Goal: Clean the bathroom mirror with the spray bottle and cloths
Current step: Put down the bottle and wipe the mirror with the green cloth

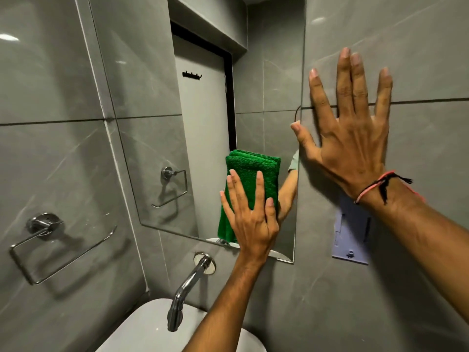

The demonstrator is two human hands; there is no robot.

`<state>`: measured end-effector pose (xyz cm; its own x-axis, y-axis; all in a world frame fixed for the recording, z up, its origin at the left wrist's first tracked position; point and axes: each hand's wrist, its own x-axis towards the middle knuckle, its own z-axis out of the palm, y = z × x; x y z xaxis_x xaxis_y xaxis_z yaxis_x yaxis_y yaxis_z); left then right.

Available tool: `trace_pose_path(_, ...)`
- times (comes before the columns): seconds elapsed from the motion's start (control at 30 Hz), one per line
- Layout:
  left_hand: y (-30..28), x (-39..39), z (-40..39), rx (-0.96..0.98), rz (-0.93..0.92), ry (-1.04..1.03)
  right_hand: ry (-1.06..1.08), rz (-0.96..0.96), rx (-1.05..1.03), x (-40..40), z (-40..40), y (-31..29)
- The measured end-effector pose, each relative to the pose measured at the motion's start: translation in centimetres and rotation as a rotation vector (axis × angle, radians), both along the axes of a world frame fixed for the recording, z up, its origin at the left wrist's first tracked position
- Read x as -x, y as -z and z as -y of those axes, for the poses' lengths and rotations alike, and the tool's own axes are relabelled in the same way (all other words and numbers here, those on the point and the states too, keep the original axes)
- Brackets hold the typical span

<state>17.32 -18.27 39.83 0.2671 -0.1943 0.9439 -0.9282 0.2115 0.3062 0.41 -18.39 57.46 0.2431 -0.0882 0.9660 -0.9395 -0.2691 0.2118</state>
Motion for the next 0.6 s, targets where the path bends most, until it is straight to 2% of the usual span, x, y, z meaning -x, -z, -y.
trace_pose_path(0.17, 1.6, -6.6, 0.6, -0.017, -0.081, -0.061, -0.014, -0.054, -0.003, -3.9, 0.2, 3.5)
trace_pose_path(0.47, 3.1, -21.4, 1.8, 0.0, -0.261, -0.053, 0.014, 0.017, 0.022, -5.4, 1.7, 4.9)
trace_pose_path(0.6, 3.6, -27.1, 1.9, -0.017, -0.24, -0.058, 0.028, 0.026, 0.047, -5.5, 2.1, 5.0)
